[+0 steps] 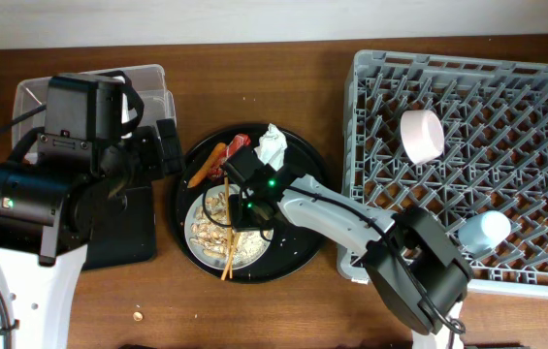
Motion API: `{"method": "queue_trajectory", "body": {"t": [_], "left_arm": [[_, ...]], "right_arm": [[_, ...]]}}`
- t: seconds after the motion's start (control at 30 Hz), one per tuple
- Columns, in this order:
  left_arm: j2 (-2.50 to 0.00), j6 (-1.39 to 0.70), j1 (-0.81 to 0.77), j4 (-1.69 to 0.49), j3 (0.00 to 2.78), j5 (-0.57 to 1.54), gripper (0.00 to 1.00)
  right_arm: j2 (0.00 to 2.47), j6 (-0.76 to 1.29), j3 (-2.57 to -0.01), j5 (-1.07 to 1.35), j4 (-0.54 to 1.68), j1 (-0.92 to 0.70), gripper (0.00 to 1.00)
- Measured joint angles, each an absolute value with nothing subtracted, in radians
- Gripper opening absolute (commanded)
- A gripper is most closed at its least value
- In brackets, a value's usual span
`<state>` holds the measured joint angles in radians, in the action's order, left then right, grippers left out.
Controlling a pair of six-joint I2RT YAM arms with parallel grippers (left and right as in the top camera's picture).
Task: Sort waste into correct bins and load items into the dishwasher rack
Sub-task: 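Grasp the wooden chopsticks from the white plate with the right gripper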
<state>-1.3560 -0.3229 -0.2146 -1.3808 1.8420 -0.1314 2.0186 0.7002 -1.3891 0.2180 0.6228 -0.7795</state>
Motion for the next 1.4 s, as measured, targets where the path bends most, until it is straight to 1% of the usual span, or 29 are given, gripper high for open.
{"method": "queue_trajectory", "body": {"t": [0.17,0.27,0.3,0.37,0.43,0.5,0.53,0.57,0.6,0.63,0.67,0.7,0.77,0.83,0.87,0.97,1.03,1.07,1.13,1.23,1.3,1.37,1.4], "left_arm": [[-1.356,-0.323,-0.215,-1.382,1.842,-0.131,0.99],[-1.356,-0.323,-0.215,-1.384,1.842,-0.131,0.99],[-1.356,-0.323,-0.215,-1.384,1.842,-0.131,0.99],[-1.356,-0.323,-0.215,-1.384,1.842,-0.131,0.99],[-1.356,-0.323,-0.215,-1.385,1.842,-0.131,0.99],[-1.356,-0.323,-0.215,-1.385,1.842,-0.131,0.99],[-1.356,-0.323,-0.215,-1.385,1.842,-0.131,0.99],[-1.356,-0.323,-0.215,-1.385,1.842,-0.131,0.99],[-1.356,-0.323,-0.215,-1.385,1.842,-0.131,0.99],[-1.356,-0.323,-0.215,-1.385,1.842,-0.131,0.99],[-1.356,-0.323,-0.215,-1.385,1.842,-0.131,0.99],[-1.356,-0.323,-0.215,-1.385,1.842,-0.131,0.99],[-1.356,-0.323,-0.215,-1.385,1.842,-0.131,0.99],[-1.356,-0.323,-0.215,-1.385,1.842,-0.131,0.99],[-1.356,-0.323,-0.215,-1.384,1.842,-0.131,0.99],[-1.356,-0.323,-0.215,-1.384,1.842,-0.131,0.99],[-1.356,-0.323,-0.215,-1.384,1.842,-0.131,0.99],[-1.356,-0.323,-0.215,-1.385,1.842,-0.131,0.99],[-1.356,-0.323,-0.215,-1.385,1.842,-0.131,0.99],[-1.36,-0.323,-0.215,-1.385,1.842,-0.131,0.99],[-1.364,-0.323,-0.215,-1.385,1.842,-0.131,0.99],[-1.368,-0.323,-0.215,-1.385,1.842,-0.131,0.99],[-1.373,-0.323,-0.215,-1.385,1.842,-0.131,0.99]], "right_arm": [[2.017,0.699,-1.389,0.216,0.649,-0.778,0.04],[1.897,0.665,-1.389,0.18,0.704,-0.773,0.04],[1.826,0.653,-1.389,0.146,0.741,-0.746,0.04],[1.715,0.639,-1.389,0.096,0.796,-0.64,0.04],[1.608,0.549,-1.391,0.067,0.856,-0.366,0.04],[1.628,0.433,-1.39,0.051,0.912,-0.209,0.04],[1.647,0.409,-1.39,0.049,0.916,-0.187,0.04],[1.687,0.386,-1.39,0.049,0.921,-0.168,0.14],[1.75,0.361,-1.39,0.048,0.92,-0.157,0.49],[1.797,0.342,-1.389,0.068,0.916,-0.163,0.53],[1.797,0.331,-1.39,0.073,0.913,-0.175,0.54],[1.777,0.314,-1.401,0.06,0.94,-0.184,0.54],[1.741,0.314,-1.407,0.094,0.942,-0.269,0.53],[1.695,0.315,-1.422,0.136,0.927,-0.441,0.54],[1.694,0.319,-1.424,0.139,0.915,-0.502,0.54],[1.737,0.32,-1.424,0.152,0.818,-0.744,0.53],[1.777,0.322,-1.425,0.149,0.739,-0.792,0.52],[1.825,0.322,-1.427,0.148,0.721,-0.827,0.45],[1.947,0.325,-1.427,0.121,0.699,-0.877,0.43],[2.018,0.331,-1.427,0.117,0.693,-0.894,0.31],[2.028,0.332,-1.427,0.115,0.688,-0.895,0.27],[2.038,0.34,-1.427,0.113,0.686,-0.895,0.05],[2.04,0.343,-1.427,0.113,0.69,-0.895,0.04]]}}
